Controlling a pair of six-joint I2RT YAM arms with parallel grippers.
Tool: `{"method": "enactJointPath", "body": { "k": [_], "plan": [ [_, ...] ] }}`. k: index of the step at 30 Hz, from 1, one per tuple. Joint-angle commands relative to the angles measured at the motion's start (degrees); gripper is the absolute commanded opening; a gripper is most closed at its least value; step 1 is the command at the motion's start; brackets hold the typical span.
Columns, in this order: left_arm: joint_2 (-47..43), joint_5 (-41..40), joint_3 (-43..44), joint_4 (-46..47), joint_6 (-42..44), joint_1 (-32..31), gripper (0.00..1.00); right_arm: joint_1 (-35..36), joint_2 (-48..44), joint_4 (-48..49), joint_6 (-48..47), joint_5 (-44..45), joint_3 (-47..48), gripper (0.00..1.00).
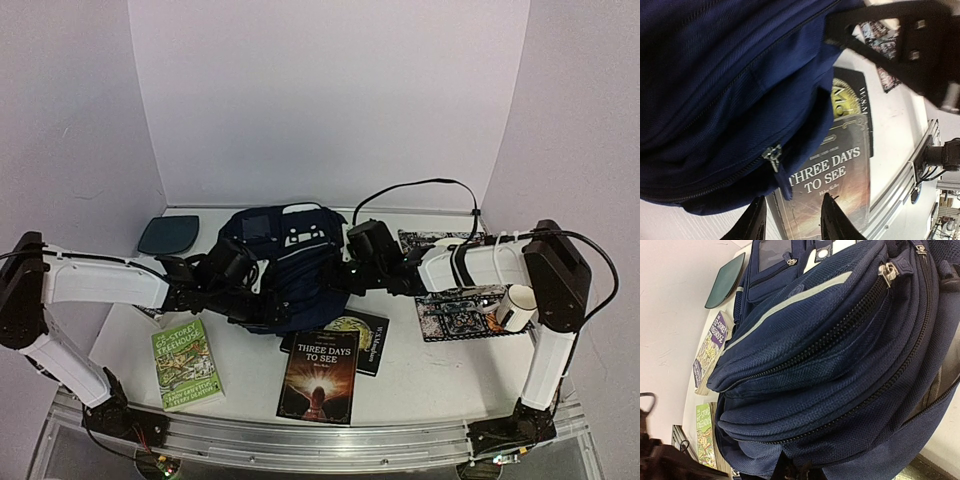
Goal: Pack the student bag
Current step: Pick up the largest pocket of the bag from the student bag, then unzip the largest pocket of the student bag.
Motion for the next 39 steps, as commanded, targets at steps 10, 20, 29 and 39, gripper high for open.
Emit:
{"method": "enactJointPath", "body": {
  "k": [10, 20, 29, 39],
  "plan": [
    [5.2, -1.5, 5.1, 2.9, 0.4, -0.8, 0.23, 0.3, 1.1, 4.1, -0.5, -0.4, 3.4, 0.0],
    [6.9, -4.8, 5.7, 3.9, 0.3, -0.9, 0.17, 0.4, 1.0, 4.1, 0.0, -1.6, 3.2, 0.0],
    [1.9, -8.9, 2.2, -0.6, 1.5, -0.8, 0.0, -1.5, -1.1, 0.8, -3.3, -0.2, 2.9, 0.0],
    [-9.1, -16.1, -3.4, -12.6, 3.8, 3.2, 0.0, -12.8, -3.6, -8.8, -9.9, -0.3, 5.8, 0.0]
  ]
}}
